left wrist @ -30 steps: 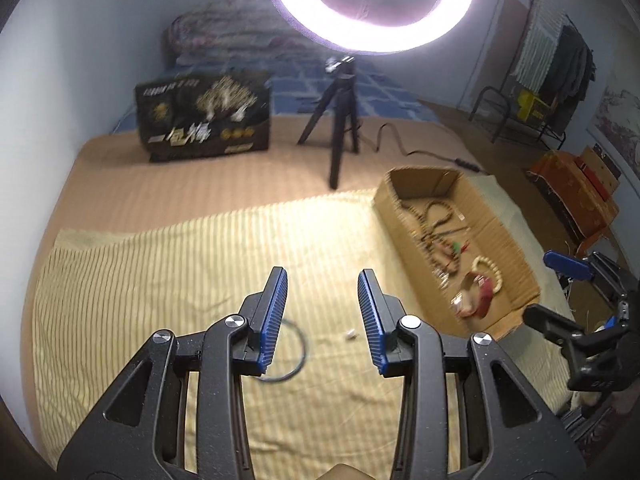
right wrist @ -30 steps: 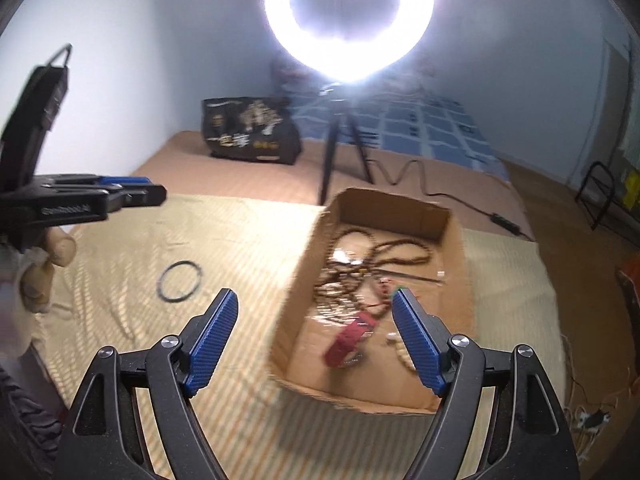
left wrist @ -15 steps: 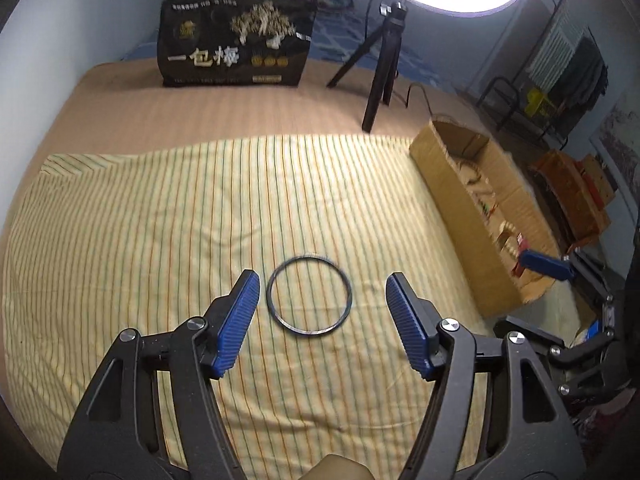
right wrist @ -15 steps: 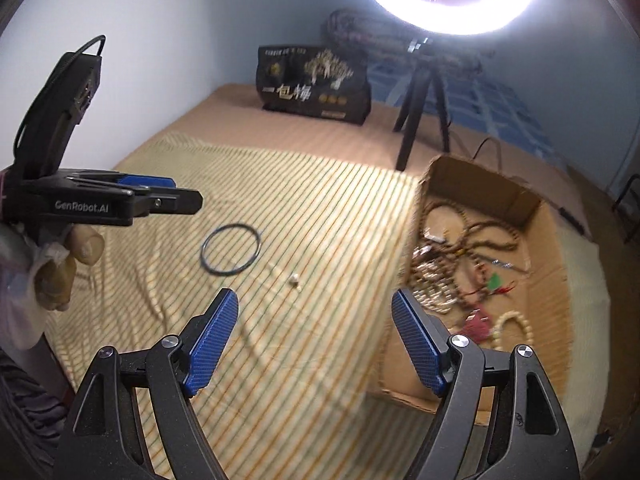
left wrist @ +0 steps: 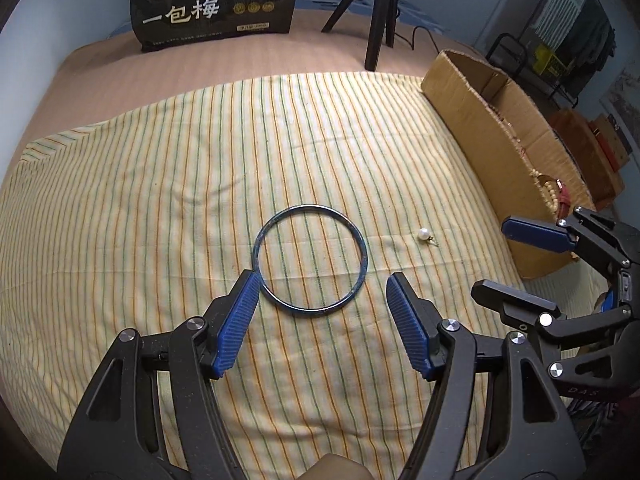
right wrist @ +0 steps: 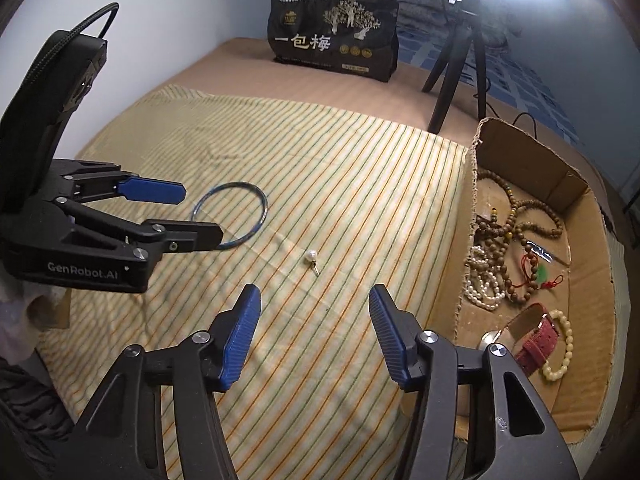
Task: Organize jewelry
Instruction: 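Close the left tool on the dark blue bangle while the right tool grips the second pearl earring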
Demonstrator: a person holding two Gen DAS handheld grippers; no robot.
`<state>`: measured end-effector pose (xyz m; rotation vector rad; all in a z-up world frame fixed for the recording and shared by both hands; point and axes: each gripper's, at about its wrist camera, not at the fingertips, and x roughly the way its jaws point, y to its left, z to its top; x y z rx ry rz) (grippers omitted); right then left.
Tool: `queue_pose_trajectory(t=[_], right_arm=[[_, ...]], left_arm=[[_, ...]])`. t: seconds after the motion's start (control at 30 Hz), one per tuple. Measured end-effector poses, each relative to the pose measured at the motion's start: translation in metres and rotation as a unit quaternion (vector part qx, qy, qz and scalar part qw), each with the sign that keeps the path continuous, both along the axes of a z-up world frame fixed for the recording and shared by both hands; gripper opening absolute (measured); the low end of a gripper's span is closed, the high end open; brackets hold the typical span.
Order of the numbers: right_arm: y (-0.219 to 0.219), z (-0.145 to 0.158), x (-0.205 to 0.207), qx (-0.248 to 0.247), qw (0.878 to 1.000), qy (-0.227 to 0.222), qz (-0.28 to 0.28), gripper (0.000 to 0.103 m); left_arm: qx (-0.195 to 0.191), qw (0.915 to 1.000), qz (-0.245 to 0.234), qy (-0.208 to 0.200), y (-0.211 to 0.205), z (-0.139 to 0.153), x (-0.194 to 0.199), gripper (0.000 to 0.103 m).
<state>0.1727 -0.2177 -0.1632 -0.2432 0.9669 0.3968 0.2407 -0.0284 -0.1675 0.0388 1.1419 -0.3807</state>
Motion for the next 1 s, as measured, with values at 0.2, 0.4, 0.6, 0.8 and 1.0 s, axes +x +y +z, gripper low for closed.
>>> queue_pose_trajectory(t=[0.2, 0.4, 0.6, 0.8, 1.0], right_arm=[[0.005, -0.008, 0.006, -0.007, 1.0, 0.004, 0.003, 0.046], [0.006, -0.009, 0.009, -0.013, 1.0, 0.002, 0.005, 0.046], [0.007, -0.01, 0.011, -0.016, 1.0, 0.0, 0.005, 0.046], [0.006, -0.01, 0.01, -0.018, 1.0, -0.001, 0.002, 0.045], [0.013, -0.008, 0.004, -0.023, 1.0, -0.008, 0.015, 0.04]], left_arm=[[0.01, 0.9999, -0.002, 0.006, -0.006, -0.009, 0.005, 0.068], [0.003, 0.9999, 0.009, 0.009, -0.008, -0.014, 0.011, 0.077], [0.015, 0.9998, 0.012, 0.003, -0.011, -0.017, 0.018, 0.077], [0.044, 0.999, 0.01, -0.005, -0.015, -0.024, 0.015, 0.078], [0.058, 0.9982, 0.002, -0.016, -0.021, -0.028, 0.017, 0.081]])
